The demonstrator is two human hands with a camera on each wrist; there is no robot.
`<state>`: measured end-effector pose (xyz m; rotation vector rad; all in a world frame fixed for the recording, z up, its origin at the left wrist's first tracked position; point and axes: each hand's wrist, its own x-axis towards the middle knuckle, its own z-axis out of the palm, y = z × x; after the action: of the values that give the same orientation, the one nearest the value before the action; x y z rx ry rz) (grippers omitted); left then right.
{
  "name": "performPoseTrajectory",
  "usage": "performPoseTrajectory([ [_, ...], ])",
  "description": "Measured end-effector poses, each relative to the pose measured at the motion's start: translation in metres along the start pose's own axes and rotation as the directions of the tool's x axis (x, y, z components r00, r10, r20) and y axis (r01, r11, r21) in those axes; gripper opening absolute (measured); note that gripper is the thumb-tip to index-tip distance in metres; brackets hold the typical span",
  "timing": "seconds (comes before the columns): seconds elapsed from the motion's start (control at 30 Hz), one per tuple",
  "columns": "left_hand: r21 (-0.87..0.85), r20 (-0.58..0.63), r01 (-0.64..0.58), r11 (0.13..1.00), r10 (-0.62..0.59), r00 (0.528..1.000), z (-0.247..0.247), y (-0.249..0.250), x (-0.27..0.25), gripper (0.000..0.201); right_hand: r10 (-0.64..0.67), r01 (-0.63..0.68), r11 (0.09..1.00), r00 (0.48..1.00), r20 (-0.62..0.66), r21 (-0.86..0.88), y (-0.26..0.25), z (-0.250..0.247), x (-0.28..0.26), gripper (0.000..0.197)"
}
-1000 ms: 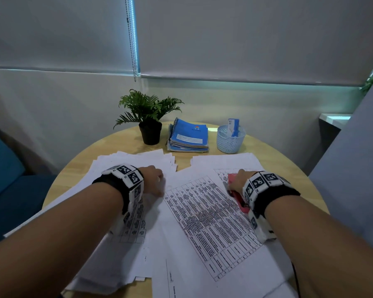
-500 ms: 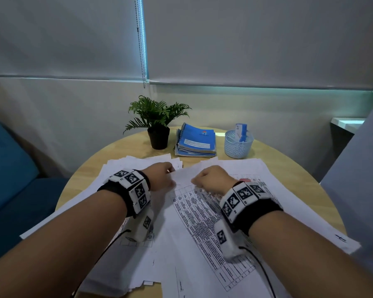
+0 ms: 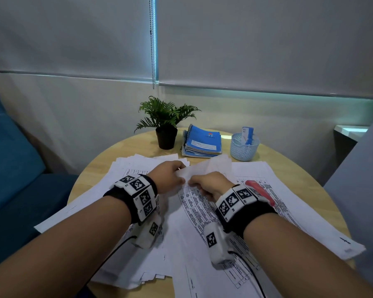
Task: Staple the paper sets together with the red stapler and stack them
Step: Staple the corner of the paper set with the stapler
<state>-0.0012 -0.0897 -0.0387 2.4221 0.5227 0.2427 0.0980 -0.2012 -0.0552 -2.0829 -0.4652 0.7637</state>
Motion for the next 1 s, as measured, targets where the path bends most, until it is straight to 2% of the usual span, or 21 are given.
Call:
performPoseTrajectory([
  [0.1,0.002,-0.021,0.006,1.000,-0.006,1.000,-0.001,0.001,0.002,0.023,-0.172,0.171,0.974,0.985,0.005,-0.152,-0.003,-0.003,-0.004,0.018],
  [0.2,0.021,-0.046,0.008,1.000,-0.007,0.999,0.000,0.002,0.004,0.005,-0.349,0.333,0.907,0.937,-0.017,-0.259,-0.003,-0.003,-0.007,0.016],
  [0.23,0.028,-0.054,0.008,1.000,-0.007,0.999,0.000,0.002,0.005,0.006,-0.398,0.375,0.875,0.917,-0.014,-0.306,-0.003,-0.003,-0.007,0.018],
  [0.3,0.026,-0.062,0.016,1.000,-0.015,0.998,-0.001,0.002,0.007,0.011,-0.453,0.418,0.820,0.892,0.004,-0.392,-0.003,-0.001,-0.005,0.021],
  [0.37,0.005,-0.062,0.027,1.000,-0.027,0.998,-0.002,0.004,0.009,0.009,-0.494,0.450,0.783,0.870,0.011,-0.430,-0.002,-0.001,-0.003,0.016],
  [0.53,-0.045,-0.059,0.092,0.995,-0.094,0.994,0.000,0.002,0.011,0.024,-0.533,0.475,0.741,0.846,0.013,-0.475,0.000,0.000,-0.001,0.013],
  [0.67,0.013,-0.022,0.102,0.995,-0.102,0.995,-0.001,0.003,0.010,0.026,-0.455,0.434,0.825,0.890,0.030,-0.361,-0.005,-0.004,-0.001,0.013],
  [0.8,0.065,-0.030,0.089,0.994,-0.087,0.996,-0.005,0.002,0.011,0.028,-0.426,0.418,0.846,0.903,0.052,-0.330,-0.012,-0.010,-0.002,0.012],
  [1.0,0.061,-0.015,0.063,0.996,-0.062,0.998,-0.005,0.004,0.009,0.015,-0.419,0.409,0.870,0.908,0.026,-0.274,-0.013,-0.004,0.000,0.003],
])
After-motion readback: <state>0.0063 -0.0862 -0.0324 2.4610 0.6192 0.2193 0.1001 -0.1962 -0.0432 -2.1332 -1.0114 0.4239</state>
